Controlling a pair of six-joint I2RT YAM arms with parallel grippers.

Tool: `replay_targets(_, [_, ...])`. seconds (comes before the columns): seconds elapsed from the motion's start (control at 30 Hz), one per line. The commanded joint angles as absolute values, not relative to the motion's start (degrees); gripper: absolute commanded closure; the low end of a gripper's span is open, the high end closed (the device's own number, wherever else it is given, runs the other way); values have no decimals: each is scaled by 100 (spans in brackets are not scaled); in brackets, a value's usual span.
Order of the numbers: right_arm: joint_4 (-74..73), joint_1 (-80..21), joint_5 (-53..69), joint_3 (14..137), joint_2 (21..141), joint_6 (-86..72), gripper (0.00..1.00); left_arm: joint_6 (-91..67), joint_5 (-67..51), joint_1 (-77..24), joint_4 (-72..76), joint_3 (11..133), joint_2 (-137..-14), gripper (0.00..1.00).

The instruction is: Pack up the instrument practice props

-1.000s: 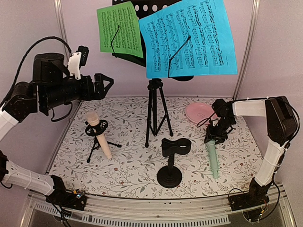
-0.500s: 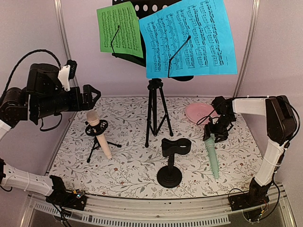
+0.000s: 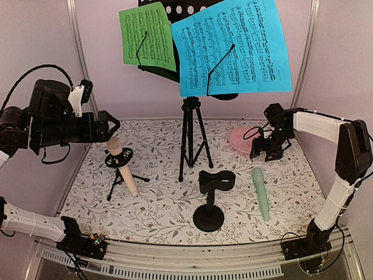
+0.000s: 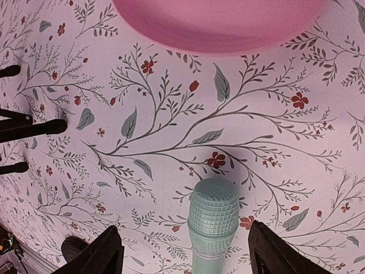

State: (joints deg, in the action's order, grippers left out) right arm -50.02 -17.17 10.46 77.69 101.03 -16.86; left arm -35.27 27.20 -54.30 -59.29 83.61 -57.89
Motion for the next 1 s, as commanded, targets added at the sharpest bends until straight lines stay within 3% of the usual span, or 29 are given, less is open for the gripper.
replay_targets(0.0, [-5104,-1696,1049,7867,9656,-1638,22,-3751,2512,-5353,-6207,8336,-5702,2])
replay_targets(0.33, [-4165,-1696,1509,7751,8447,-1472,21,-4880,2553,-5357,-7064,8863,-6163,8])
replay_targets(0.53, [-3068,-1696,2052,7074,7396,-1459,20,-5394,1801,-5353,-7485,9107,-6452,16])
replay_targets(0.77, [-2219,-1715,3363,6245,6960,-2690,20,-5901,1390,-5353,-7839,9555,-6690,21])
replay_targets(0.97, [-1594,-1715,3378,5930,6187,-3484,20,-5992,1619,-5353,-7835,9425,-6477,21])
